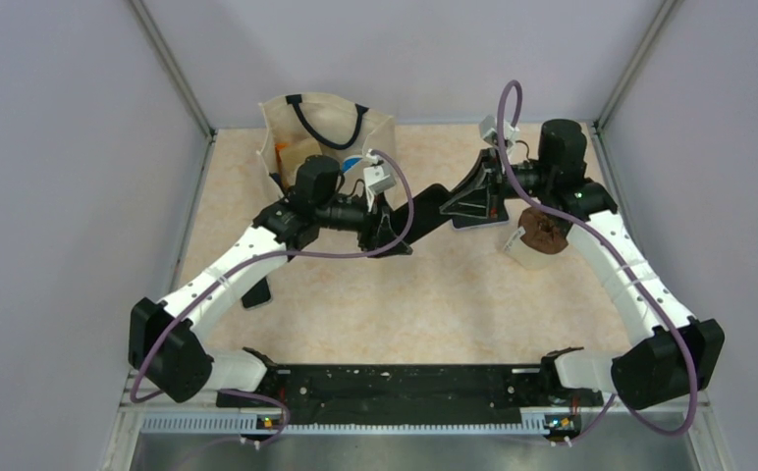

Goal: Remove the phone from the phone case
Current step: Pick up the phone at the center of the board.

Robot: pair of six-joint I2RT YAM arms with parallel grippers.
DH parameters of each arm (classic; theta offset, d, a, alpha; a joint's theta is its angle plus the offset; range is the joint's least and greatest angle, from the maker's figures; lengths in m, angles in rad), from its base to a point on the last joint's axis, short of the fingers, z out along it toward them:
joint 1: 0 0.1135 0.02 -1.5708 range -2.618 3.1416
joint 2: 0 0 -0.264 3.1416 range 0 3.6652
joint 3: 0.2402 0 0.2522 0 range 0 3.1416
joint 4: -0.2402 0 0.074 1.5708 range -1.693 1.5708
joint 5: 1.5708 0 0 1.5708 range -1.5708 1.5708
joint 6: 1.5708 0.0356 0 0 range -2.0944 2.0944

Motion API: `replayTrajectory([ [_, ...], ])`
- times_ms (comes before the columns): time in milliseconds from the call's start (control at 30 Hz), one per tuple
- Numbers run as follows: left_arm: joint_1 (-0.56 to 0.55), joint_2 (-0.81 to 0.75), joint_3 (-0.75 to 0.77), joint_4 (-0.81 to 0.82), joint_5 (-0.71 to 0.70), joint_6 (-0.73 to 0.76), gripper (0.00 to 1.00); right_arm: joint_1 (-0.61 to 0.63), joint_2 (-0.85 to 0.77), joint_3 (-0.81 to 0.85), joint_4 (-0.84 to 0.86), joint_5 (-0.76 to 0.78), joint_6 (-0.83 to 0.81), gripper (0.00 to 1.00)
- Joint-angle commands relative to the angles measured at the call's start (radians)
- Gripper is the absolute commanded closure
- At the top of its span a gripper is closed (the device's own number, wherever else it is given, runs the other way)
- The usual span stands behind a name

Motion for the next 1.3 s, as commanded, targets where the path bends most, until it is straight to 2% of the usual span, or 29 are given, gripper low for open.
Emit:
replayTrajectory([
  [0, -0.007, -0.007, -0.005, 0.069, 0.033, -0.011, 0.41, 0.022, -0.027, -0.001, 0.157, -0.076, 0.081, 1.0],
  [333, -0.008, -0.021, -0.003, 0.027, 0.037, 0.043, 0.48, 0.034, -0.017, -0.015, 0.146, -0.089, 0.081, 1.0],
  [567, -0.013, -0.04, 0.018, -0.057, 0.018, 0.142, 0.58, 0.036, -0.015, -0.02, 0.094, -0.08, 0.043, 1.0],
  [867, -0.026, -0.032, 0.04, -0.099, 0.02, 0.167, 0.74, 0.062, -0.008, -0.008, -0.029, -0.022, -0.07, 1.0],
  [967, -0.031, -0.025, 0.044, -0.1, 0.018, 0.166, 0.85, 0.077, -0.003, -0.001, -0.075, -0.001, -0.11, 1.0],
  [1033, -0.038, -0.02, 0.047, -0.101, 0.015, 0.168, 0.98, 0.083, -0.001, -0.001, -0.092, 0.006, -0.125, 1.0],
  [1233, -0.052, -0.014, 0.045, -0.121, -0.018, 0.182, 1.0, 0.093, -0.01, -0.016, -0.095, 0.028, -0.127, 1.0],
  [1267, -0.051, -0.017, 0.043, -0.128, -0.03, 0.193, 1.0, 0.093, -0.012, -0.021, -0.093, 0.034, -0.126, 0.96],
])
